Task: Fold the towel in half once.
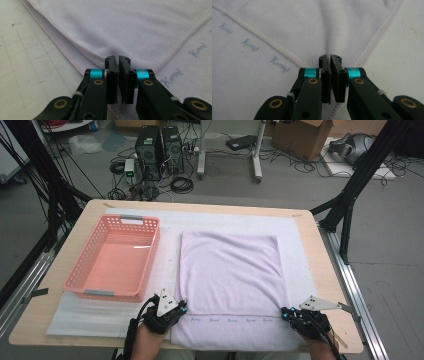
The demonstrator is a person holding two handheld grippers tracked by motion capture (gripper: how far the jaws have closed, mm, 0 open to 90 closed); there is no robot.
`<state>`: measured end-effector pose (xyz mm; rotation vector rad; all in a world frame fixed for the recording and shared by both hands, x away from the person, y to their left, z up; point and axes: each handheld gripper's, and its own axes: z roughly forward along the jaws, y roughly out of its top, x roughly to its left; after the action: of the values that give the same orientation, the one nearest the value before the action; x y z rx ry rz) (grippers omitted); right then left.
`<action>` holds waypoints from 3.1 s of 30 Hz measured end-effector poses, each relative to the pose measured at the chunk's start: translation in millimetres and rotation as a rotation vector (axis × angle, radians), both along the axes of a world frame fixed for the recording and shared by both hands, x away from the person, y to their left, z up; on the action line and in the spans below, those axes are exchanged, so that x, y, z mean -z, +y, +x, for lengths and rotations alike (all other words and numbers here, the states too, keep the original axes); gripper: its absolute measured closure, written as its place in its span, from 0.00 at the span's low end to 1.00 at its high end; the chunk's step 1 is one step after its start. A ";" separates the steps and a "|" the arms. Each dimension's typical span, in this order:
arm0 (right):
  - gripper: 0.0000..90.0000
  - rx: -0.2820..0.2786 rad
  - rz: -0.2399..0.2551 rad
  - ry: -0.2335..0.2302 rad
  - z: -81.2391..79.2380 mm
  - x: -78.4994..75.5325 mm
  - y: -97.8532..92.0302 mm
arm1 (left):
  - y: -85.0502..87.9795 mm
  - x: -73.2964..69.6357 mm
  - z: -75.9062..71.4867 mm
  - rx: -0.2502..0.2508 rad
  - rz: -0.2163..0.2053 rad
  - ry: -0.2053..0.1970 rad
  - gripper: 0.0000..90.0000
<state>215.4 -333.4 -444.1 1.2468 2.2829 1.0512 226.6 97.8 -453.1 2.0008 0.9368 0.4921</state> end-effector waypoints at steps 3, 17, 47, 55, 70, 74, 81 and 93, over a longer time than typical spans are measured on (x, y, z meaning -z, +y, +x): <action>0.97 0.007 0.025 0.002 -0.7 0.3 -2.4 | 6.7 -4.7 -1.3 -0.006 -0.063 0.021 0.96; 0.98 0.003 0.067 -0.008 -13.2 -7.7 -5.3 | 25.7 -16.1 -21.2 -0.022 -0.177 0.041 0.97; 0.98 -0.070 0.094 -0.014 -90.7 -18.5 -9.7 | 34.8 -19.9 -107.4 -0.018 -0.221 0.043 0.97; 0.93 -0.062 0.078 0.011 -98.7 -13.8 -9.9 | 32.5 -13.6 -113.7 -0.034 -0.170 0.044 0.77; 0.77 0.063 0.100 -0.030 -61.8 -8.3 -22.6 | 31.4 -15.9 -60.1 -0.088 -0.202 -0.012 0.65; 0.80 0.081 0.101 -0.042 -52.6 -11.0 -23.2 | 27.2 -15.8 -40.5 -0.095 -0.198 0.005 0.64; 0.82 0.133 0.110 -0.030 -23.3 -8.1 -27.1 | 24.2 -17.0 -19.7 -0.078 -0.204 -0.010 0.64; 0.73 0.111 0.101 -0.037 9.8 -3.3 -19.1 | 25.0 -15.8 6.6 -0.031 -0.219 -0.021 0.57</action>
<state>225.1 -352.6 -440.7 1.3649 2.1299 1.1522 233.3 122.7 -437.2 1.7833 0.9667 0.4075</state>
